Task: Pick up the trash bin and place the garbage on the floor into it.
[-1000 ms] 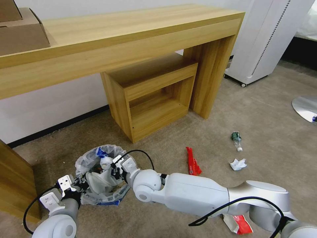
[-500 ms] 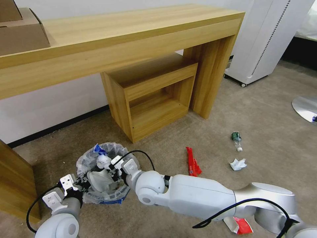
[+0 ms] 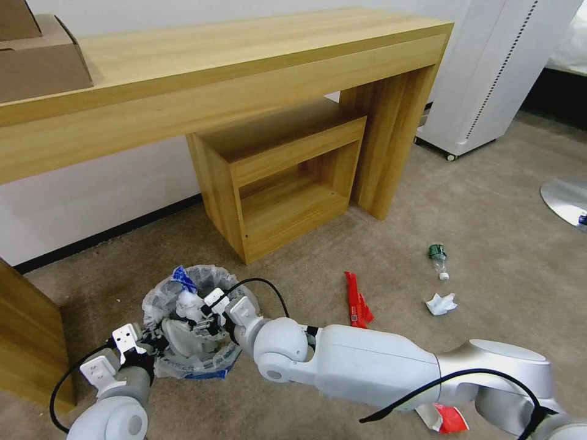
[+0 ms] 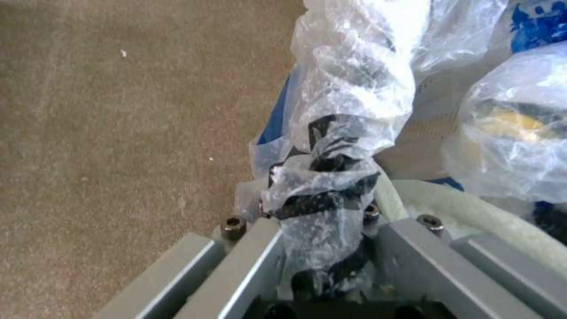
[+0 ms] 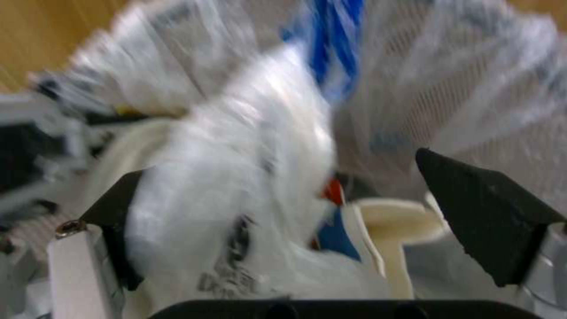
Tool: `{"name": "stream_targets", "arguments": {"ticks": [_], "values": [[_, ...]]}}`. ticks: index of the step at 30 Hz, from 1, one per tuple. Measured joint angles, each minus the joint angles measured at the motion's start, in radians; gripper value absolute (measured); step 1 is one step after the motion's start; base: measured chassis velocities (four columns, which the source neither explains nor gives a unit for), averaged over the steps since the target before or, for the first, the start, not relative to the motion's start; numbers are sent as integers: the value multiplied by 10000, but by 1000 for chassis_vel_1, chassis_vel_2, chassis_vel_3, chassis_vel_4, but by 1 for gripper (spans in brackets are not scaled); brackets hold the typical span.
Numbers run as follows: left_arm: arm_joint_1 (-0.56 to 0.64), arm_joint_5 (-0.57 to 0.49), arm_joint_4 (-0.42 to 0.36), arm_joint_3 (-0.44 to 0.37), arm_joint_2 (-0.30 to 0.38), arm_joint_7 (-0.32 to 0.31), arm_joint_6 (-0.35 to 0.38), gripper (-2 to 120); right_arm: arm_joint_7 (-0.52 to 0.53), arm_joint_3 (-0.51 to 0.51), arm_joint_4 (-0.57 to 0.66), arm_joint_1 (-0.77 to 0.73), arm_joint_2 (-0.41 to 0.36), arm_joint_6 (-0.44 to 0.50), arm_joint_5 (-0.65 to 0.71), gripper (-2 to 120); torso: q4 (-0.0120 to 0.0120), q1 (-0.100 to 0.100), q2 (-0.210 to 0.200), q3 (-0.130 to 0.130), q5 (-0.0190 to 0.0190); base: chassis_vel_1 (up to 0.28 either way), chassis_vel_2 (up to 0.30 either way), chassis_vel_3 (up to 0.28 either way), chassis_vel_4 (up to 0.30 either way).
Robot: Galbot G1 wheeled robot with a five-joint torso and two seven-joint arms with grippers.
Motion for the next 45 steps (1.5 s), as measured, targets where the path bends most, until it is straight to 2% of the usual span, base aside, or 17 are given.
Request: {"name": "stream_targets", "arguments": {"ticks": [2, 15, 19, 27, 30, 33, 34, 36, 38, 40, 42, 44, 45], "values": [[-20, 6, 36, 19, -7, 8, -1, 0, -384, 14, -13, -68, -121, 390, -269, 97, 0, 0, -1, 1, 0, 0, 0, 0, 0], [-89, 32, 118, 67, -29, 21, -23, 0, -986, 72, -225, -347, -276, 1283, -786, 100, 0, 0, 0, 1, 0, 0, 0, 0, 0], [-121, 43, 165, 85, -46, 21, -23, 0, -1533, 230, -276, -426, -269, 1870, -1090, 100, 0, 0, 0, 1, 0, 0, 0, 0, 0], [-158, 54, 214, 63, -64, 22, 2, 0, -2643, 1116, -131, -773, -546, 3234, -2096, 100, 1, -1, 0, 1, 0, 0, 0, 0, 0], [-161, 48, 217, 36, -46, 21, 6, 0, -2999, 1622, -11, -985, -783, 3751, -2424, 100, 0, 0, 0, 1, 0, 0, 0, 0, 0], [-164, 26, 179, 26, -9, 4, 40, 0, -3494, 3118, 522, -1532, -1255, 4331, -2544, 100, 0, 0, 0, 0, 0, 0, 0, 0, 0], [-164, 26, 179, 26, -9, 4, 40, 0, -3494, 3118, 522, -1532, -1255, 4331, -2544, 100, 0, 0, 0, 0, 0, 0, 0, 0, 0], [-162, 21, 121, 33, 18, 3, 46, 0, -3673, 4257, 932, -1885, -1591, 4474, -2576, 100, 1, 0, 0, 1, 1, 0, 0, 0, 0], [-162, 21, 105, 38, 25, 2, 48, 0, -3701, 4657, 1079, -2010, -1727, 4489, -2569, 100, 0, -1, -1, 1, 1, 0, 0, 0, 0], [-160, 14, 33, 83, 60, 2, 52, 0, -3770, 5939, 1493, -2417, -2153, 4515, -2538, 100, -2, 0, 0, 1, 1, 0, 0, 0, 0], [-162, 6, 18, 94, 70, 3, 52, 0, -3775, 6203, 1560, -2506, -2230, 4531, -2538, 100, -2, 0, 0, 1, 2, 0, 0, 0, 0], [-170, -6, -2, 108, 113, 6, 54, 0, -3789, 7361, 1906, -2878, -2582, 4610, -2536, 100, -2, 0, 0, 0, 1, 0, 0, 0, 0], [-169, -6, -9, 108, 118, 6, 55, 0, -3775, 7503, 1963, -2928, -2623, 4621, -2526, 100, -1, 0, 0, 0, 1, 0, 0, 0, 0]]}}
